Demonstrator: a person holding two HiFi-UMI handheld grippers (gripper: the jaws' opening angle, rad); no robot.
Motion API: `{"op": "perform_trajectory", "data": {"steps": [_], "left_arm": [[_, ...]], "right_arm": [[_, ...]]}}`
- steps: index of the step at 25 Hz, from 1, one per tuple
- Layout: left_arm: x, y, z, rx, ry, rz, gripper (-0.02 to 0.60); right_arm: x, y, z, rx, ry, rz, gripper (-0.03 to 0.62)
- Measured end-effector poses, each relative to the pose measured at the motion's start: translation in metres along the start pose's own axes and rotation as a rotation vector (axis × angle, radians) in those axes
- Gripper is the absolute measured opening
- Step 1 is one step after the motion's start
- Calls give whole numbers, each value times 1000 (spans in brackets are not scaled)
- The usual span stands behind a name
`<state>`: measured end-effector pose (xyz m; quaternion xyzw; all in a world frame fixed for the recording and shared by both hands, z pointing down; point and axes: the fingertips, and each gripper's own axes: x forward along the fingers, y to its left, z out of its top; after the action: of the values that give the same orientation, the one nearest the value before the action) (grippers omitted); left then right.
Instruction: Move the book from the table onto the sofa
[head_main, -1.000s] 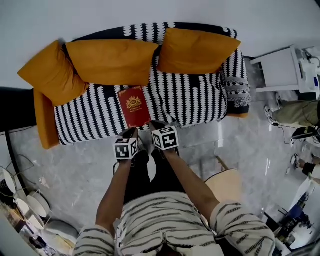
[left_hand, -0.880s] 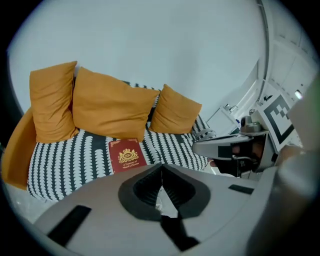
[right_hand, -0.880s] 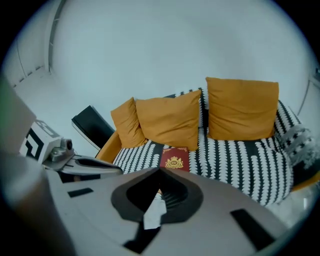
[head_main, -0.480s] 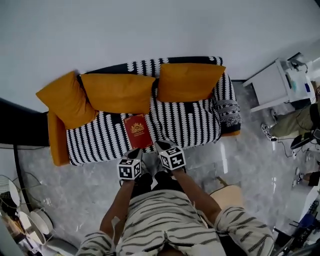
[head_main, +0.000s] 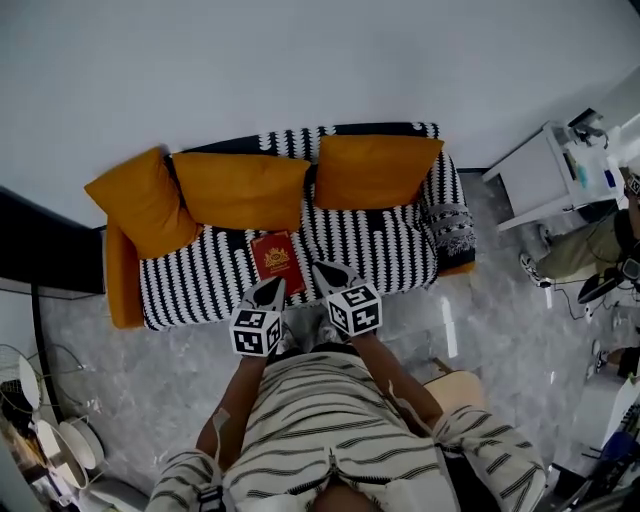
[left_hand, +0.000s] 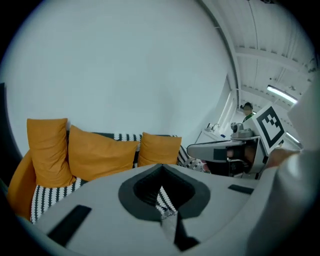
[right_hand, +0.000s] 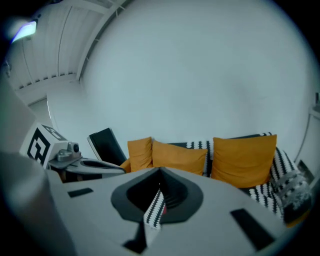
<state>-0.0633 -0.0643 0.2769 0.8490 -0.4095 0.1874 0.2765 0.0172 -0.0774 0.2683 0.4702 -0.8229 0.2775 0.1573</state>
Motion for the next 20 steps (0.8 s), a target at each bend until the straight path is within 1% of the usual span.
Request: {"op": "perform_trajectory", "data": {"steps": [4, 9, 11, 15, 20], "left_arm": [[-8, -9, 28, 47, -70, 2, 6], [-16, -16, 56, 72, -140, -2, 5], [-18, -21, 66, 84, -163, -10, 6], [-23, -29, 85, 113, -207, -20, 6], [-31, -36, 110, 130, -278, -23, 6]], "right_arm": [[-13, 9, 24, -35, -68, 7, 12], [-30, 15, 55, -65, -149, 16, 12], [-34, 16, 64, -65, -178, 19, 12], [-38, 21, 85, -22, -239, 55, 12], [-49, 30, 113, -69, -313, 67, 12]]}}
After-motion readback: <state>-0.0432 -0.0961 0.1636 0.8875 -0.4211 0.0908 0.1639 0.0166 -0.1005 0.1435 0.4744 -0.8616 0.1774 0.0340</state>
